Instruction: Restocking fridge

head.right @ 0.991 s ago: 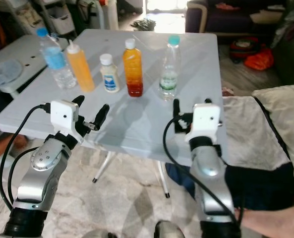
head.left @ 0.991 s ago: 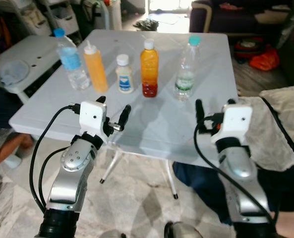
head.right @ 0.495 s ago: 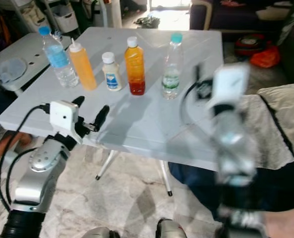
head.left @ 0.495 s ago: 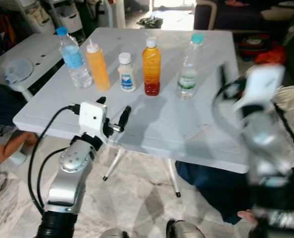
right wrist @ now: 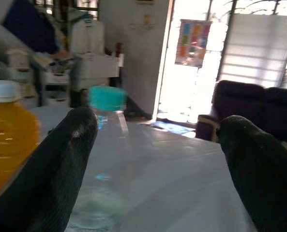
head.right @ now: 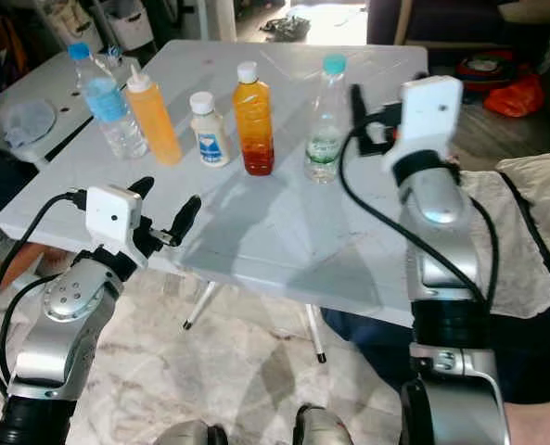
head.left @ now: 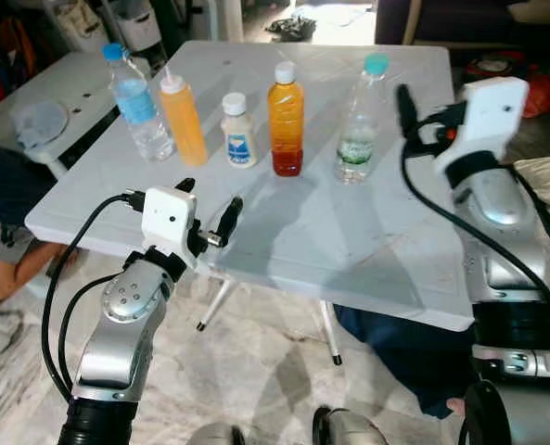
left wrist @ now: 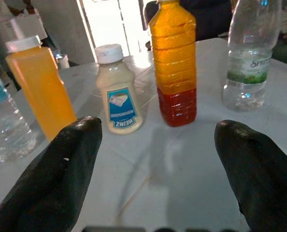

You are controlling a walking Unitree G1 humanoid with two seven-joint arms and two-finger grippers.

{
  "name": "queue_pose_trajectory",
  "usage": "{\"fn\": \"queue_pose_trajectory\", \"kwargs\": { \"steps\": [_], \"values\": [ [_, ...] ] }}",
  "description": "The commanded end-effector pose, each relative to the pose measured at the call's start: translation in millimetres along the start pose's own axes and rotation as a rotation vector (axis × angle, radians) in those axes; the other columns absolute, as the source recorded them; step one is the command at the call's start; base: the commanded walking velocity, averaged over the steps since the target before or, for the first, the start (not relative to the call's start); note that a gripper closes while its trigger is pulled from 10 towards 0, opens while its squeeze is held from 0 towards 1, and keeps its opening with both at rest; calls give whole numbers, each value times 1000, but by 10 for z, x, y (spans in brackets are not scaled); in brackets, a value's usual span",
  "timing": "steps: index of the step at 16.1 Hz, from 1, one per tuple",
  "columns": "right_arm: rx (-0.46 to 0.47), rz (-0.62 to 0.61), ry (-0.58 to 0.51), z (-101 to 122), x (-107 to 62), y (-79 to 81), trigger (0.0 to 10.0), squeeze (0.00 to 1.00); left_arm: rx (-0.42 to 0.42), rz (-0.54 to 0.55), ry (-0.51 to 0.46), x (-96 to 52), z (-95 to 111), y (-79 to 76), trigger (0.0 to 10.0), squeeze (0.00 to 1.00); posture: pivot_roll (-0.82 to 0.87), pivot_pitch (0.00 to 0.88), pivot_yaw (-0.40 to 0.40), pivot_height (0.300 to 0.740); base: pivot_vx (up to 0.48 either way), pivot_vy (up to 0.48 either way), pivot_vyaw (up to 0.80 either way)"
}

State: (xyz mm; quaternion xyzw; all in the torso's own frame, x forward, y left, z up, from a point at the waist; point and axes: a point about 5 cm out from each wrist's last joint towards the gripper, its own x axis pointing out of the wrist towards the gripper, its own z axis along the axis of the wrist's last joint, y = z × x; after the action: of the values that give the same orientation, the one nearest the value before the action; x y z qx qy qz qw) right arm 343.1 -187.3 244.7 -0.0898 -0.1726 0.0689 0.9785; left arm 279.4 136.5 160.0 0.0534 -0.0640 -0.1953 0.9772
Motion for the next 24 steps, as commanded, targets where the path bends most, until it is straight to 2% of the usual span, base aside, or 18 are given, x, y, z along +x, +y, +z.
{"fn": "queue_pose_trajectory", "kwargs": {
  "steps": [1,6,10,16,21,22,23,24],
  "values": [
    [26,61,-15,30,41,98,10000,0,11,0,13,-33,6,36,10000,0,-2,132,96,740,0,0,0],
    [34,109,-35,54,108,108,10000,0,14,-8,24,-45,9,32,10000,0,8,143,103,740,0,0,0],
    [27,127,-30,46,244,49,10000,0,16,-15,30,-47,17,34,10000,0,17,154,106,740,0,0,0],
    [41,173,-54,74,404,113,10000,0,6,-13,44,-84,28,44,10000,0,45,158,110,740,0,0,0],
    [14,159,-63,113,529,51,10000,0,-9,1,61,-93,30,45,10000,0,52,163,107,740,0,0,0],
    [17,158,-63,113,543,42,4314,0,-8,-5,60,-89,31,32,10000,0,50,163,107,740,0,0,0],
    [29,156,-62,113,563,32,0,0,-7,-10,59,-81,33,21,10000,0,48,163,108,740,0,0,0],
    [41,149,-56,109,597,10,0,0,-13,-10,65,-66,23,16,10000,0,46,162,108,740,0,0,0]
  ]
}}
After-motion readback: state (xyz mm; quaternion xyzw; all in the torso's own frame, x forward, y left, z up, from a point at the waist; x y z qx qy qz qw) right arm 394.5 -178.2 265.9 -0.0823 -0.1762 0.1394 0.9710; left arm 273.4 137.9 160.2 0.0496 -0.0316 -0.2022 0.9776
